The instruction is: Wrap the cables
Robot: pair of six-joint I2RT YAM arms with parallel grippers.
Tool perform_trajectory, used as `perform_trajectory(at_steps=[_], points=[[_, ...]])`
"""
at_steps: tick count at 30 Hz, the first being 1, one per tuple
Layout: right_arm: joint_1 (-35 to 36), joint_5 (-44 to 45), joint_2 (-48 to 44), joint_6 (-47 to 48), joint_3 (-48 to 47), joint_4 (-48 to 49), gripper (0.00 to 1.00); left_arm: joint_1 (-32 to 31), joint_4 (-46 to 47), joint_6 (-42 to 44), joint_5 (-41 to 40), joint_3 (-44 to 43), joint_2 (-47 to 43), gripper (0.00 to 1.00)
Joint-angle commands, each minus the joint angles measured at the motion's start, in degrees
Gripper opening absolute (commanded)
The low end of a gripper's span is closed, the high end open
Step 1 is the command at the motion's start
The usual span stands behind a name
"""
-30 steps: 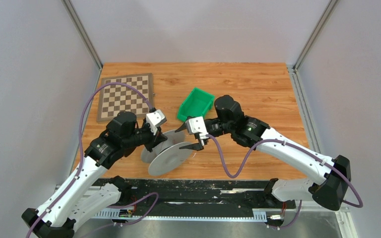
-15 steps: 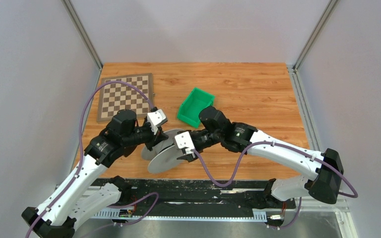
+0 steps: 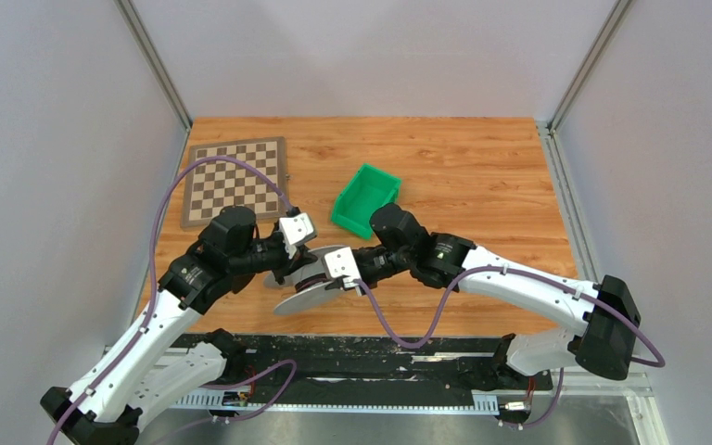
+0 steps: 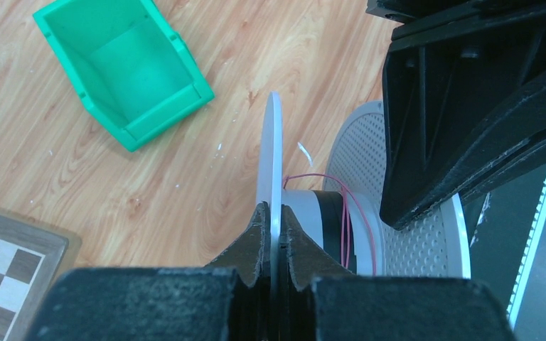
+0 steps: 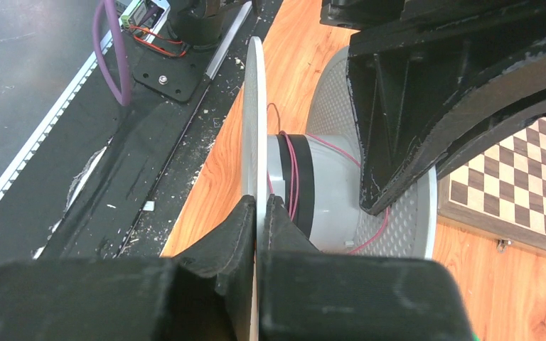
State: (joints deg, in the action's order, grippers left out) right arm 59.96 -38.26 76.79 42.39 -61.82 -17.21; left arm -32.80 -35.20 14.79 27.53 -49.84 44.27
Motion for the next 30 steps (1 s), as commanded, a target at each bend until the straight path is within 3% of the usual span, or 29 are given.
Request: perform_trajectory(at_steps=[1, 3, 8, 17, 21, 30], points=[[0.3, -0.3, -3.4, 0.1, 4.1, 4.1, 0.0, 0.5, 4.1, -1.2, 2.4, -1.6, -0.5, 0.0], [0.3, 1.2, -4.6, 0.3, 5.2, 4.9, 0.0, 0.4, 3.3, -0.6, 2.7, -2.1, -0.6, 0.02], [0.3, 3.3, -7.3, 1.0, 6.4, 5.3, 0.0, 0.5, 1.9, 1.2, 4.0, -2.4, -1.2, 0.2], [0.3, 5.7, -9.5, 0.8, 7.8, 5.3, 0.0, 0.5, 1.6, 1.7, 4.3, -2.1, -2.4, 0.25], [-0.1, 7.7, -10.6, 1.1, 8.6, 5.0, 0.0, 0.5, 1.4, 1.8, 4.0, -2.7, -3.4, 0.33], [-0.8, 10.8, -13.6, 2.6, 8.6, 2.5, 0.0, 0.5, 10.9, -5.8, 7.6, 0.2, -5.3, 0.41]])
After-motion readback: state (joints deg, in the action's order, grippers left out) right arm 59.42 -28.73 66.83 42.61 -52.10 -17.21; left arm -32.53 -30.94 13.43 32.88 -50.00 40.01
